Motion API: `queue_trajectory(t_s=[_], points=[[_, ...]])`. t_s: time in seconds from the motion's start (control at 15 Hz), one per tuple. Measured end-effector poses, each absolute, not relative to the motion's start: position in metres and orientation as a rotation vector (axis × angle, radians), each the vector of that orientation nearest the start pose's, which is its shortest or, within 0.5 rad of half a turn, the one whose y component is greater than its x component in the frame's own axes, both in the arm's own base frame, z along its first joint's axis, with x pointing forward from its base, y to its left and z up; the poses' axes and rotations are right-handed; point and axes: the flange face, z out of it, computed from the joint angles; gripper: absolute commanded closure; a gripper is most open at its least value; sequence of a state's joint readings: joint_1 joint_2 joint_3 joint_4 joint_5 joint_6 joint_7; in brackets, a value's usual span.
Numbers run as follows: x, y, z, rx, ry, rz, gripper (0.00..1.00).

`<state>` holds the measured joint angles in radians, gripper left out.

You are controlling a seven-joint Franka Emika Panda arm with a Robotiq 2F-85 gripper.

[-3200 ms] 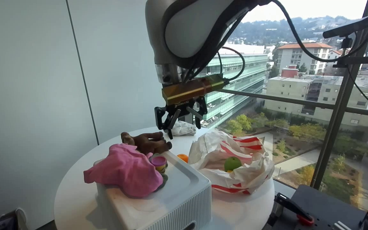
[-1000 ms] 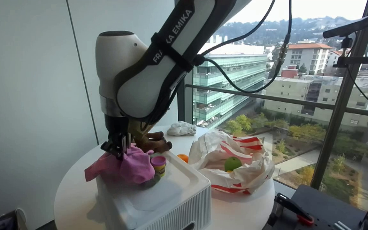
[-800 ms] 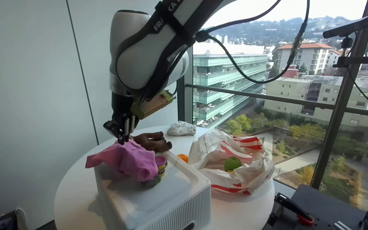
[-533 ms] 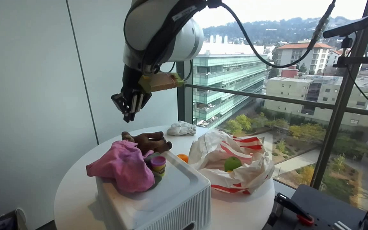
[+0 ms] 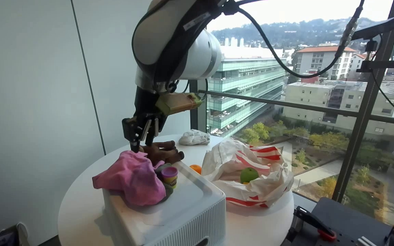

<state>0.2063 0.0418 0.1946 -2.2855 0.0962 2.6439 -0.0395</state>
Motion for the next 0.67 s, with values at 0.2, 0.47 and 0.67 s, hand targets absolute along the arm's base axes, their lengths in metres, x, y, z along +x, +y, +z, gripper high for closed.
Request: queue_trajectory(t_s=[0.2,0.47,0.67], points=[[0.51,0.222,0.323,-2.988,-0.622,-0.491,0.0],[0.519,0.216,0.278,-3.088,-0.699,-0.544,0.25],[0.522,0.223,0.254,-3.119,-0.697,-0.519,0.42]])
